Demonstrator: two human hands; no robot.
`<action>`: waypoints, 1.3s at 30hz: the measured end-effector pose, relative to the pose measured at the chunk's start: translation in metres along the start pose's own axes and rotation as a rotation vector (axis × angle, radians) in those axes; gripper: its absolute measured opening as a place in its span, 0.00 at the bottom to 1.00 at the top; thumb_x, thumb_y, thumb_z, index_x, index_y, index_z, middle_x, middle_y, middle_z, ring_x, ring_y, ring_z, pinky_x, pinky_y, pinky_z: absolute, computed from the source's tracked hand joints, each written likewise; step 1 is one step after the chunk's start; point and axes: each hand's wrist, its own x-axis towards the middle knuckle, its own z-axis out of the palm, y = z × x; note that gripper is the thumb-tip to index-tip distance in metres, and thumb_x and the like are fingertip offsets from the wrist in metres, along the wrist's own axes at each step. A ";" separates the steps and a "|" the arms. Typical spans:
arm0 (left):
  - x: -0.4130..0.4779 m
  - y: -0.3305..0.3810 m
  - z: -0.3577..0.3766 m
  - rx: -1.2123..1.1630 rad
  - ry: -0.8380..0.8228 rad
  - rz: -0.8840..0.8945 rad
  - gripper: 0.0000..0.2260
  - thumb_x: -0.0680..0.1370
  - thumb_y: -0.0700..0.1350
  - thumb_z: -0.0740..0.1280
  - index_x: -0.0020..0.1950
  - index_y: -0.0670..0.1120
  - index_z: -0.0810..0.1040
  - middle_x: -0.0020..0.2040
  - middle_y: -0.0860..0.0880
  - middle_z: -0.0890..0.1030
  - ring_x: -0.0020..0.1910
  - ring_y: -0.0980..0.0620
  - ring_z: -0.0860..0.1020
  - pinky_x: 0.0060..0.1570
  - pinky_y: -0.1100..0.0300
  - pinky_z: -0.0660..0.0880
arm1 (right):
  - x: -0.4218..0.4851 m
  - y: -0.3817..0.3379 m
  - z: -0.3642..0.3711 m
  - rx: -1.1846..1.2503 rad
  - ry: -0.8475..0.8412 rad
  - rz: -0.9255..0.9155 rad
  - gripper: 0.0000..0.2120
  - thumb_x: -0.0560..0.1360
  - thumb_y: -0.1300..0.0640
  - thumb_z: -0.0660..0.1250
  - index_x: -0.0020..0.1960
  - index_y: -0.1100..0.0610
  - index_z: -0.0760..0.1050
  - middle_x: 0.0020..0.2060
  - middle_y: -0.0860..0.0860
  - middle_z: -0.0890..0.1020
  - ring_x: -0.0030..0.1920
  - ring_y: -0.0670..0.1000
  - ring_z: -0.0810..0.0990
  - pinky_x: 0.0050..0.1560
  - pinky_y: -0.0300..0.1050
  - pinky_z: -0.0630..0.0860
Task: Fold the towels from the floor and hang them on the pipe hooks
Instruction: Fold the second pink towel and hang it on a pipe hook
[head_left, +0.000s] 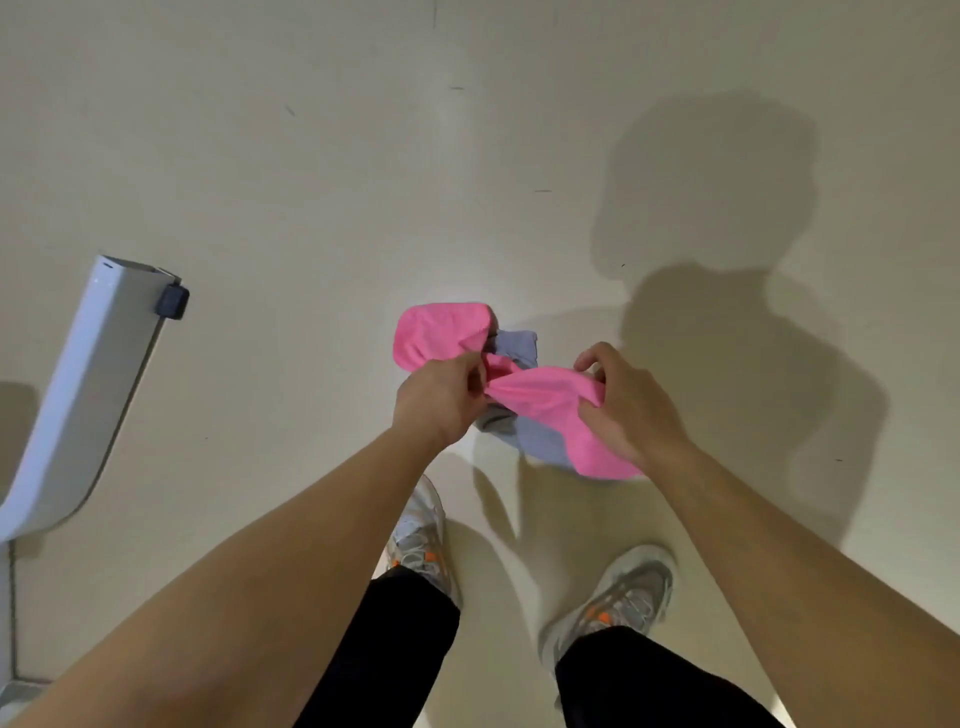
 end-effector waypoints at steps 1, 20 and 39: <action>-0.022 0.003 -0.018 -0.016 -0.012 -0.019 0.05 0.75 0.48 0.65 0.49 0.50 0.75 0.41 0.48 0.80 0.38 0.43 0.75 0.35 0.56 0.69 | -0.020 -0.017 -0.014 0.052 -0.005 0.000 0.18 0.72 0.61 0.66 0.61 0.49 0.71 0.46 0.51 0.82 0.46 0.58 0.79 0.46 0.53 0.77; -0.402 0.070 -0.399 -0.612 0.206 -0.149 0.04 0.69 0.46 0.69 0.39 0.49 0.74 0.34 0.52 0.81 0.36 0.49 0.79 0.38 0.54 0.75 | -0.363 -0.403 -0.271 -0.414 -0.126 0.042 0.12 0.79 0.56 0.58 0.55 0.59 0.76 0.55 0.60 0.81 0.53 0.59 0.79 0.49 0.46 0.73; -0.571 0.096 -0.390 -0.871 0.586 -0.218 0.04 0.77 0.51 0.70 0.49 0.54 0.84 0.50 0.57 0.83 0.51 0.61 0.78 0.48 0.68 0.70 | -0.451 -0.508 -0.241 -0.354 -0.429 -0.733 0.08 0.67 0.56 0.74 0.33 0.46 0.78 0.35 0.41 0.82 0.38 0.43 0.78 0.44 0.47 0.77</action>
